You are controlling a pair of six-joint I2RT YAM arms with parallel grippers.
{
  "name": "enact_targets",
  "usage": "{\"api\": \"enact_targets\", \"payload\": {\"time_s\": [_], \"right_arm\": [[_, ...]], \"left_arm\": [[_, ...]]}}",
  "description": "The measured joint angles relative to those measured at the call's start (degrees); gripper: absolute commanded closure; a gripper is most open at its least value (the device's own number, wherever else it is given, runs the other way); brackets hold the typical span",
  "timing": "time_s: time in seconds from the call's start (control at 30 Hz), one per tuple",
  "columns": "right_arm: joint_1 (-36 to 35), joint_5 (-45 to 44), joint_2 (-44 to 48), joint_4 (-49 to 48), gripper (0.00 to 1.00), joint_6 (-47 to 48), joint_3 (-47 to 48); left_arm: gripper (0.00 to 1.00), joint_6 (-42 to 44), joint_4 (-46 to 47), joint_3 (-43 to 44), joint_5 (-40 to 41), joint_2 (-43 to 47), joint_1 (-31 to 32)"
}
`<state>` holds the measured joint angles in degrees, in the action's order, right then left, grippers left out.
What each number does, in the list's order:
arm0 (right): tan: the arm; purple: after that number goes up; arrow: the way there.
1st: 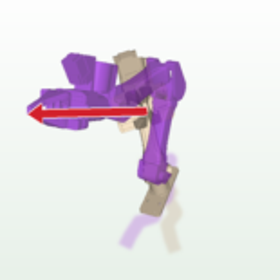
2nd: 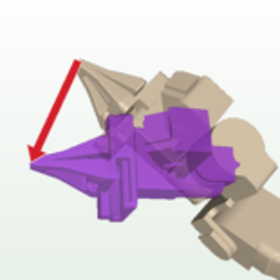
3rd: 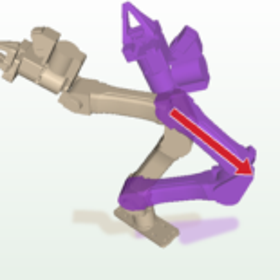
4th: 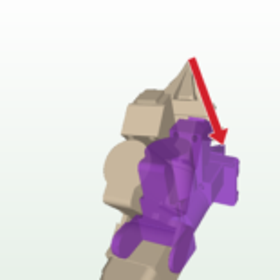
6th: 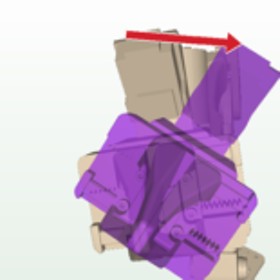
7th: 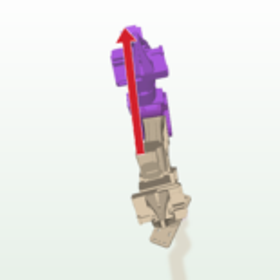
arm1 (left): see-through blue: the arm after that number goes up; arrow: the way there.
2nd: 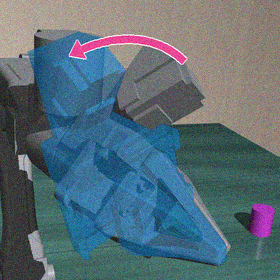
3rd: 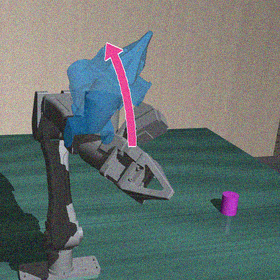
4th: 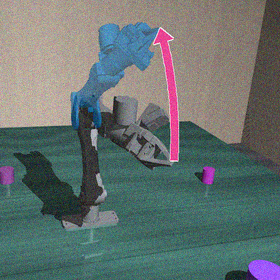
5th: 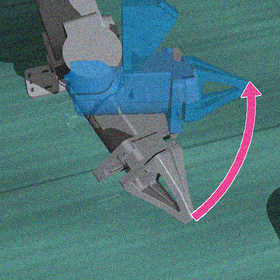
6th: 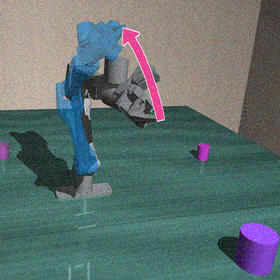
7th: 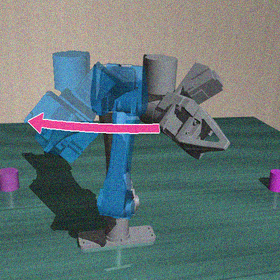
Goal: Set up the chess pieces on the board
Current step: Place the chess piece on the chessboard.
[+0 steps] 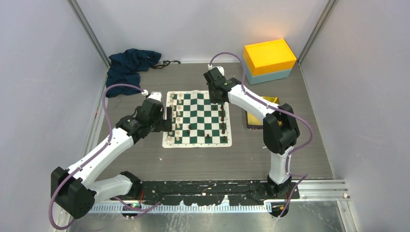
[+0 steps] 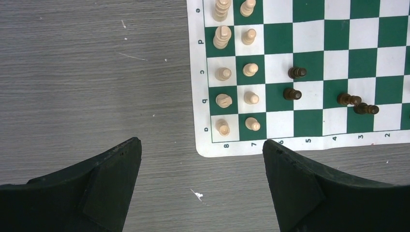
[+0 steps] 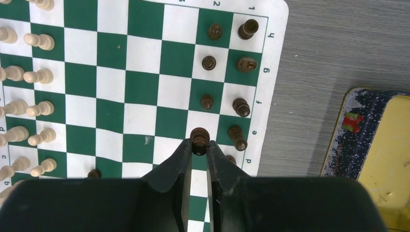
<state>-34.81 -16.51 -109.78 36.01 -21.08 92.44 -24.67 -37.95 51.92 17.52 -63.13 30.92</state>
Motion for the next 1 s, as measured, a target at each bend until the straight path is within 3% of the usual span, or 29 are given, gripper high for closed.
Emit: {"api": "enact_targets", "payload": {"time_s": [0.47,1.0], "right_arm": [[-1.7,-1.51,-0.22,-5.6,0.99,-0.07,-8.96],[-1.84,-2.27,-1.55,-10.16,0.99,-0.09,-11.45]], "left_arm": [[0.03,0.04,-0.04,-0.44,0.0,0.07,-0.26],[0.03,0.04,-0.02,-0.48,-0.02,0.07,-0.26]]}}
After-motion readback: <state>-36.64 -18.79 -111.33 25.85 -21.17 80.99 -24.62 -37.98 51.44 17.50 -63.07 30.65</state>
